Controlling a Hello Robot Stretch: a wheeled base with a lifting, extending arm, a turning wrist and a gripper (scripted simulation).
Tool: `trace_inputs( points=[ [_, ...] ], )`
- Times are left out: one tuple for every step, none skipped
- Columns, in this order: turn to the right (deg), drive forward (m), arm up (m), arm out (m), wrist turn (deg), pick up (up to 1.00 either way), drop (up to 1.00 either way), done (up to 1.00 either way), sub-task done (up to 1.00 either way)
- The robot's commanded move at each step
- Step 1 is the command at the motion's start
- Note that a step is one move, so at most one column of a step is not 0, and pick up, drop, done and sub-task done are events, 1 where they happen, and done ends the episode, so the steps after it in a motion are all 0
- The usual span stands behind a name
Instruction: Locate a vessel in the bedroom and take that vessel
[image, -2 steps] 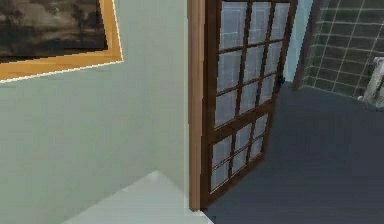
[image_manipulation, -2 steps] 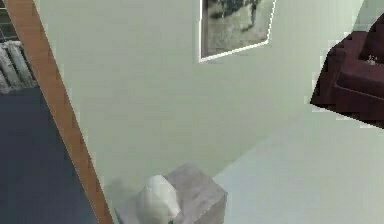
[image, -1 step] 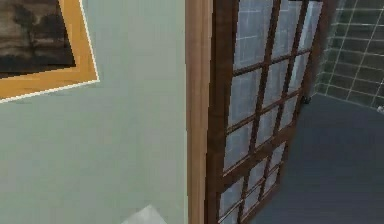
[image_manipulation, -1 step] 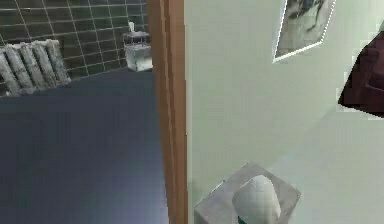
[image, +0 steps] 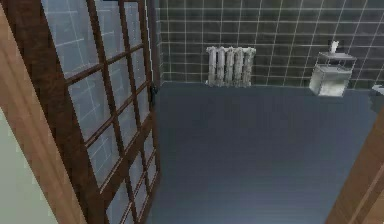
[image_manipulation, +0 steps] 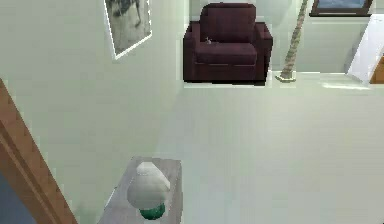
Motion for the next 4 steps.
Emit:
trace_inputs(
  points=[
    [3.0, 0.0, 0.0, 0.0, 0.0, 0.0, 0.0, 0.0, 0.0],
    [0.0, 1.0, 0.0, 0.0, 0.0, 0.0, 0.0, 0.0, 0.0],
    [0.0, 0.6, 0.0, 0.0, 0.0, 0.0, 0.0, 0.0, 0.0],
    [-21.0, 0.0, 0.0, 0.0, 0.0, 0.0, 0.0, 0.0, 0.0]
  ],
)
